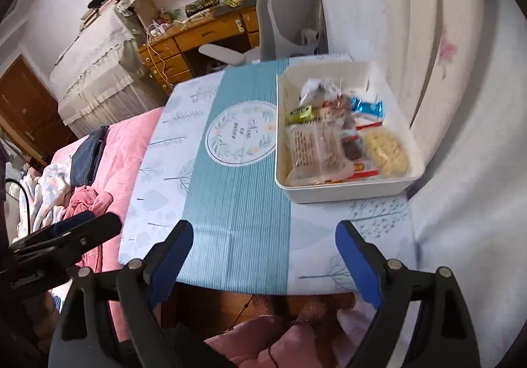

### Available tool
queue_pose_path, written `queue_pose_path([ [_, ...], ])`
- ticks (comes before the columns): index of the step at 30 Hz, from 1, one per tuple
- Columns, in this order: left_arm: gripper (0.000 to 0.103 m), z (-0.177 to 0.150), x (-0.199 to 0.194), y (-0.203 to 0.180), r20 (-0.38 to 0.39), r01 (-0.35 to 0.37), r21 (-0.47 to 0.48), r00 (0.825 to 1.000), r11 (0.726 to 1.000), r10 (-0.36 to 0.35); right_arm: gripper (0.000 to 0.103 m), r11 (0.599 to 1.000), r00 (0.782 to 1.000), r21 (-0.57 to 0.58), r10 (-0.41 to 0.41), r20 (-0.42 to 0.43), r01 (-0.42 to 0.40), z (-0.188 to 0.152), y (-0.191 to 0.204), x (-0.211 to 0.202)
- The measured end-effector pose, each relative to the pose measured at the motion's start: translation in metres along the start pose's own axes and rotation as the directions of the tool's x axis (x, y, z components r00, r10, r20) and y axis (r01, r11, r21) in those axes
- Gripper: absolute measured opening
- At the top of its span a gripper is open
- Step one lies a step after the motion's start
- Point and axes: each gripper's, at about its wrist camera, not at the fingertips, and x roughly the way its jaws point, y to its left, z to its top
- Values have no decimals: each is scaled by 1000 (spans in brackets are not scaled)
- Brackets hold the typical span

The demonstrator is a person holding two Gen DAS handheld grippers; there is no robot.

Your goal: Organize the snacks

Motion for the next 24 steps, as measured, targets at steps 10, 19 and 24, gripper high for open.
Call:
queue_pose_path([
  [10,82,1,-29,-21,20,-63,-33,998,997,63,96,998,999,42,43,-5,-43,1,0,-47],
  [19,82,-7,-34,-20,35,-141,-53,989,989,143,97,1000,997,5,-12,71,12,-10,23,-63],
  [24,82,-5,-36,-18,57,-194,-64,979,979,198,97,1000,997,-14,-24,78,25,-8,28,-60],
])
